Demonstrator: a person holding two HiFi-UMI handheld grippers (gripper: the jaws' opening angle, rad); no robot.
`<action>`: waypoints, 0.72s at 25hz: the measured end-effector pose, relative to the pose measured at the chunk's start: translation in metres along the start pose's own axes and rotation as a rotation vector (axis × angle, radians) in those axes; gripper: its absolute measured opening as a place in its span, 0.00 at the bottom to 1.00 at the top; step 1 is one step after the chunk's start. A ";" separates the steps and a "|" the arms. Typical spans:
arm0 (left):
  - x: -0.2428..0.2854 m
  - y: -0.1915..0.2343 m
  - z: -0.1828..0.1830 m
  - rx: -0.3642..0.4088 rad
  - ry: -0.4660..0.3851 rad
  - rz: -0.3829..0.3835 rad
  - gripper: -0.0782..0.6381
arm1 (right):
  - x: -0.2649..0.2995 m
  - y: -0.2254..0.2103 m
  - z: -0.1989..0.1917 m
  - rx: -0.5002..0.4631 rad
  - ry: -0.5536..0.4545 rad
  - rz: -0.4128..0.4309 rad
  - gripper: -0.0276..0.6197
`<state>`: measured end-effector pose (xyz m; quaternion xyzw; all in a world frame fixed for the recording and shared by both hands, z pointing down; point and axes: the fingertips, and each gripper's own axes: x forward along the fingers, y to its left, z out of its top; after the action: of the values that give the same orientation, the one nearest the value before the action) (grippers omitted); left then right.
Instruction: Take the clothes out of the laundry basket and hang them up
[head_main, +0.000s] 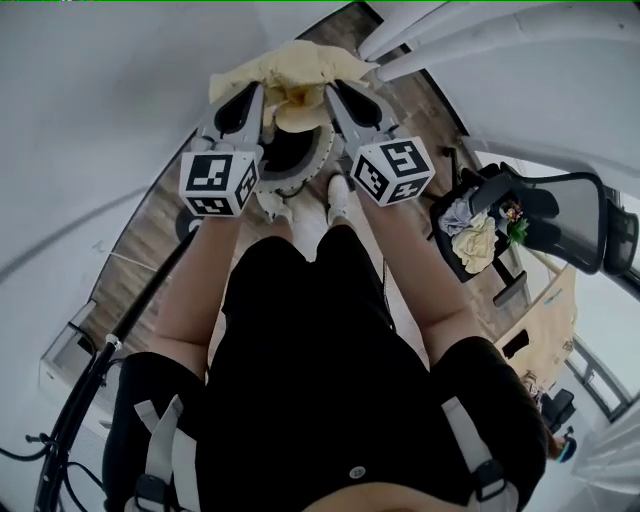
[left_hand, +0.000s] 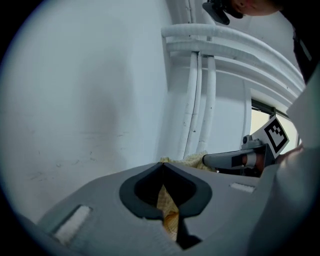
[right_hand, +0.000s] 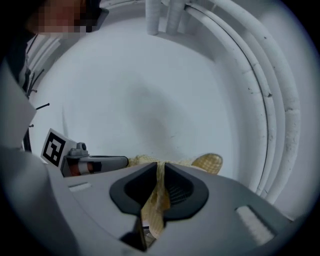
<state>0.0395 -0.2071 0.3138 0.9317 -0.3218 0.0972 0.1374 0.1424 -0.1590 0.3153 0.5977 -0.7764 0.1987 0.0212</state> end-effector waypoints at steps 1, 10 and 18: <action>-0.011 -0.001 0.010 0.010 -0.021 0.010 0.12 | -0.004 0.009 0.010 -0.019 -0.014 0.015 0.12; -0.121 -0.040 0.091 0.044 -0.225 0.182 0.12 | -0.071 0.088 0.084 -0.182 -0.131 0.270 0.12; -0.248 -0.082 0.104 0.051 -0.333 0.436 0.12 | -0.126 0.174 0.100 -0.263 -0.154 0.562 0.12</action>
<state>-0.0915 -0.0363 0.1331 0.8469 -0.5302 -0.0218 0.0352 0.0354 -0.0403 0.1397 0.3652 -0.9295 0.0488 -0.0163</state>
